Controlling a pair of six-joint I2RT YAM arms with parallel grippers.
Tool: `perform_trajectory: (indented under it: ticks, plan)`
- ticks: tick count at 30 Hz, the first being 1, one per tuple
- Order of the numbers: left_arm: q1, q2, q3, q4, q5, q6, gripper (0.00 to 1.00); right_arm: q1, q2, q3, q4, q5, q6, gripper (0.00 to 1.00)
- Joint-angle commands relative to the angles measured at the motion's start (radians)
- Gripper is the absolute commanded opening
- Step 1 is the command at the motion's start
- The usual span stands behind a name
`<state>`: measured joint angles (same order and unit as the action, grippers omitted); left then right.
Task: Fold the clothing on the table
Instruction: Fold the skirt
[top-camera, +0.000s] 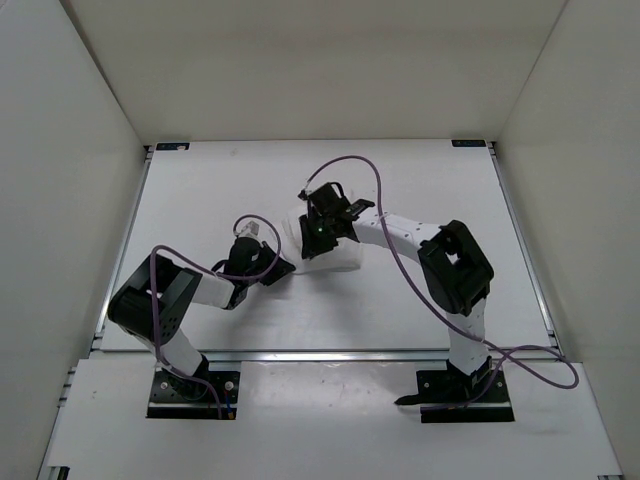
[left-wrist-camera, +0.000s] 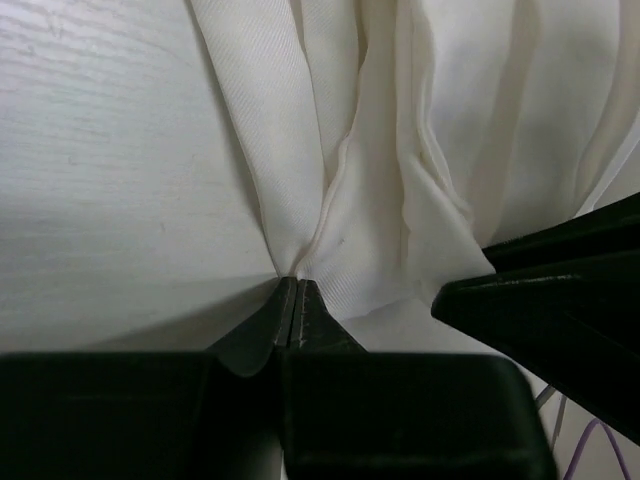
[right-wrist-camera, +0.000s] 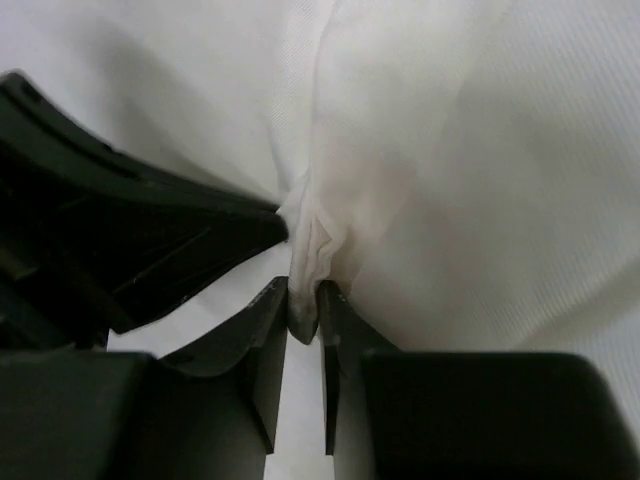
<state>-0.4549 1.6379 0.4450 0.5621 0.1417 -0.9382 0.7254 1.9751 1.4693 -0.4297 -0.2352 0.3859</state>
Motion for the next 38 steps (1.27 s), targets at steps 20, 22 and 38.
perform_trajectory:
  ticks: [20, 22, 38]
  plan:
    - [0.203, -0.522, -0.128, -0.354, 0.217, 0.090, 0.98, -0.222, -0.741, -0.575, 0.524, -0.349, 0.120, 0.46]
    - [0.214, -0.626, -0.094, -0.433, 0.237, 0.162, 0.99, -0.244, -0.786, -0.593, 0.510, -0.317, 0.107, 0.46]
    - [0.163, -0.736, 0.034, -0.752, 0.202, 0.325, 0.99, -0.265, -0.862, -0.624, 0.447, -0.286, 0.085, 0.48]
